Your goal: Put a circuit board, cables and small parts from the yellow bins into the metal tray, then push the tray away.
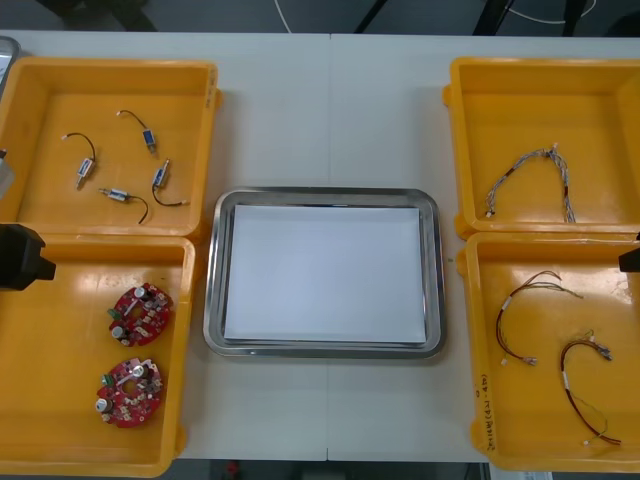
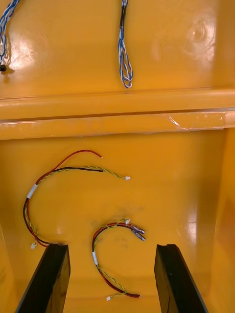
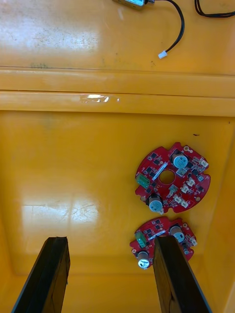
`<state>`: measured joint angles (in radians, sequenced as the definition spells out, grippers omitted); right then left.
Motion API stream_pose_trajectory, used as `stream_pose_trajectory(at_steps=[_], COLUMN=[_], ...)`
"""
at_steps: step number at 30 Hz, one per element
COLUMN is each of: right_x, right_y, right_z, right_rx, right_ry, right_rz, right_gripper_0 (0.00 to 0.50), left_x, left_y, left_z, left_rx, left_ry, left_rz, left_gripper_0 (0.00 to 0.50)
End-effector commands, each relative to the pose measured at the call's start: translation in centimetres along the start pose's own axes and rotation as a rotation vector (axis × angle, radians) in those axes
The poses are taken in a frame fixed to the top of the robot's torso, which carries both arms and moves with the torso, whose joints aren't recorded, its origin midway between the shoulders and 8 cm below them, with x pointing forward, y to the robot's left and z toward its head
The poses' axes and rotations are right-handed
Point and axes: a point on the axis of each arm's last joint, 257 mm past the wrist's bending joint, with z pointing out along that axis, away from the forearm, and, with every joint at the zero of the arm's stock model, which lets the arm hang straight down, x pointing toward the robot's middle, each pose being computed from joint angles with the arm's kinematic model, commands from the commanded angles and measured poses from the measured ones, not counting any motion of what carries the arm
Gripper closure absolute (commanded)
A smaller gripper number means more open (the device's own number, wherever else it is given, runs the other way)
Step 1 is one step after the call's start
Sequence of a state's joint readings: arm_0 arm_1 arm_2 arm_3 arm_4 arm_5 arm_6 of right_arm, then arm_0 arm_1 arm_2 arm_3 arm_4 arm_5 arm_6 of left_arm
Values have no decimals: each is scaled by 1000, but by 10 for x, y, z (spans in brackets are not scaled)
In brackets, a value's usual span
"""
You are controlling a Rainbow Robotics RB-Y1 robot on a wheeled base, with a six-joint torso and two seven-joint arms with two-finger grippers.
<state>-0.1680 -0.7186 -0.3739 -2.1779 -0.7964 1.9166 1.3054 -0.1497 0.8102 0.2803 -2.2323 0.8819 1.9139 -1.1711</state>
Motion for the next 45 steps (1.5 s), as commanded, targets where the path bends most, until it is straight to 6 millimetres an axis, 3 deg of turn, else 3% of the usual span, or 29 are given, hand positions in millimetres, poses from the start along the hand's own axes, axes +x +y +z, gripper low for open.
stream_pose_trajectory(at_steps=[1, 45], right_x=[0, 0], right_y=[-1, -1], right_z=[-6, -6], right_rx=[-3, -3], right_ry=[-22, -22], right_rz=[29, 29], right_gripper_0=[0, 0], left_x=[-4, -4], left_y=[15, 15], left_z=[-14, -14], left_rx=[-50, -50], left_ry=[-27, -27], left_rz=[34, 34], left_gripper_0=[0, 0])
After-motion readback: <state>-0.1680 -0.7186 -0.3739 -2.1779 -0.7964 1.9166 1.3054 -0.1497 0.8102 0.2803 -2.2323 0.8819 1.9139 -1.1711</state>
